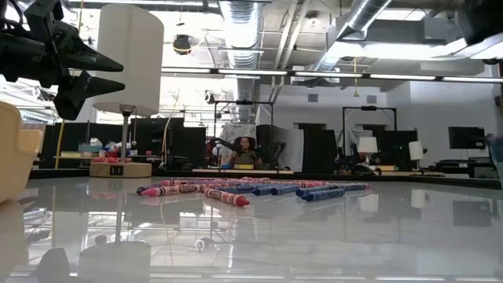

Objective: Sort crayons
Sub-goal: Put the blue crayon into the dark blue bin

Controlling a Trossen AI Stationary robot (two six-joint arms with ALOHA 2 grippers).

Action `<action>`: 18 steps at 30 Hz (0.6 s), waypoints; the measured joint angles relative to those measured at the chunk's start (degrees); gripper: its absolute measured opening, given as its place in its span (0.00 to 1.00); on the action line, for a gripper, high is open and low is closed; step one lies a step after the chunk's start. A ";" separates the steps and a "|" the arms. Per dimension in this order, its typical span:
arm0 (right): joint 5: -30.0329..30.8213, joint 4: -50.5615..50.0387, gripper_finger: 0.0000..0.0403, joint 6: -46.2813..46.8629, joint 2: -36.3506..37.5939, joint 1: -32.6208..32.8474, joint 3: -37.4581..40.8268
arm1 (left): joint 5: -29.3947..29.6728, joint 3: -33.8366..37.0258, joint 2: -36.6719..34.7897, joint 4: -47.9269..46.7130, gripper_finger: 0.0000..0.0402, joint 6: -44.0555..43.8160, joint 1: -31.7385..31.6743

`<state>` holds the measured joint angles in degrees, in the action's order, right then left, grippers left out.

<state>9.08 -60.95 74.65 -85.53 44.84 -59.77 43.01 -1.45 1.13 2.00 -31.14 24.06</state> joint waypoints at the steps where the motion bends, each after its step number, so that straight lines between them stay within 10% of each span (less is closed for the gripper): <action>1: 0.02 0.60 0.00 0.07 0.02 -0.02 0.49 | 0.05 0.00 0.00 0.00 0.40 0.00 0.01; 9: 1.37 3.49 0.00 -2.23 0.02 2.41 1.97 | -0.09 0.00 0.00 0.02 0.40 0.02 0.01; 18: 0.00 4.80 0.00 -25.68 0.02 6.66 1.89 | 0.02 0.00 0.00 0.01 0.40 0.02 0.01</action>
<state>9.08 -56.15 48.97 -85.52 51.50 -57.87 43.03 -1.45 1.13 2.01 -31.11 24.07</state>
